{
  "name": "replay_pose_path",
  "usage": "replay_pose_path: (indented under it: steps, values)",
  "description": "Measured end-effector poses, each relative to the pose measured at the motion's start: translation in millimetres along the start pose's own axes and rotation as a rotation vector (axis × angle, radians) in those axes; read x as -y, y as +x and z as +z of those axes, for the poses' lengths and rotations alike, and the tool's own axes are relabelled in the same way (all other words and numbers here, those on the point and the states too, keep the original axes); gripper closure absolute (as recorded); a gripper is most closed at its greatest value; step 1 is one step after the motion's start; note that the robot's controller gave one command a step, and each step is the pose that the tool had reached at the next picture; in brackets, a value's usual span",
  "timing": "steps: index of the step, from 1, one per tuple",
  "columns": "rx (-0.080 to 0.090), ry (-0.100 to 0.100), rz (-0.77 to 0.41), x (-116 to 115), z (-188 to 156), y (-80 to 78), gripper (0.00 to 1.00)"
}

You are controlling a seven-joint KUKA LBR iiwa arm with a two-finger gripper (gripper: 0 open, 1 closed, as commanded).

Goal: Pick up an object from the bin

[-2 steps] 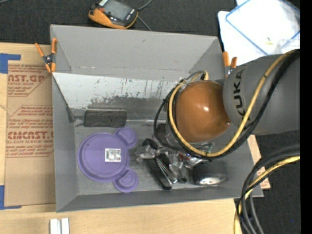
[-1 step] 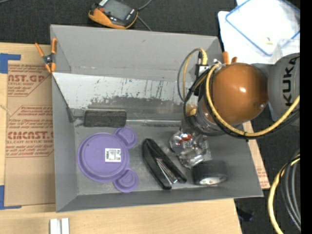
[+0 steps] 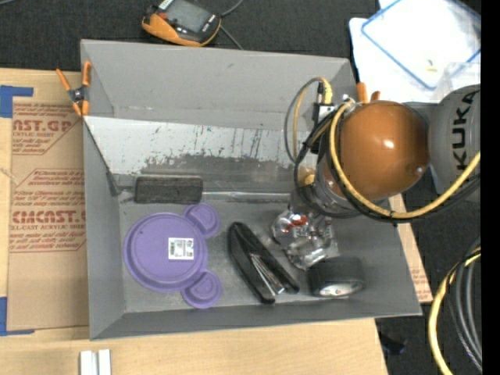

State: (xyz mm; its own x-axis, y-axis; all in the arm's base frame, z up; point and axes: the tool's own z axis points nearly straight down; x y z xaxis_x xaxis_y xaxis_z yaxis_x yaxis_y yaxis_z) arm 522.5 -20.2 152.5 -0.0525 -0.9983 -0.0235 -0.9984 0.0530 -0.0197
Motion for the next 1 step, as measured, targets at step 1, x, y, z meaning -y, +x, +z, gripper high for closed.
replay_pose_path:
  steps: [1]
  values:
    - [0.002,0.003,-0.044,-1.8,-44.7,15.5,1.0]
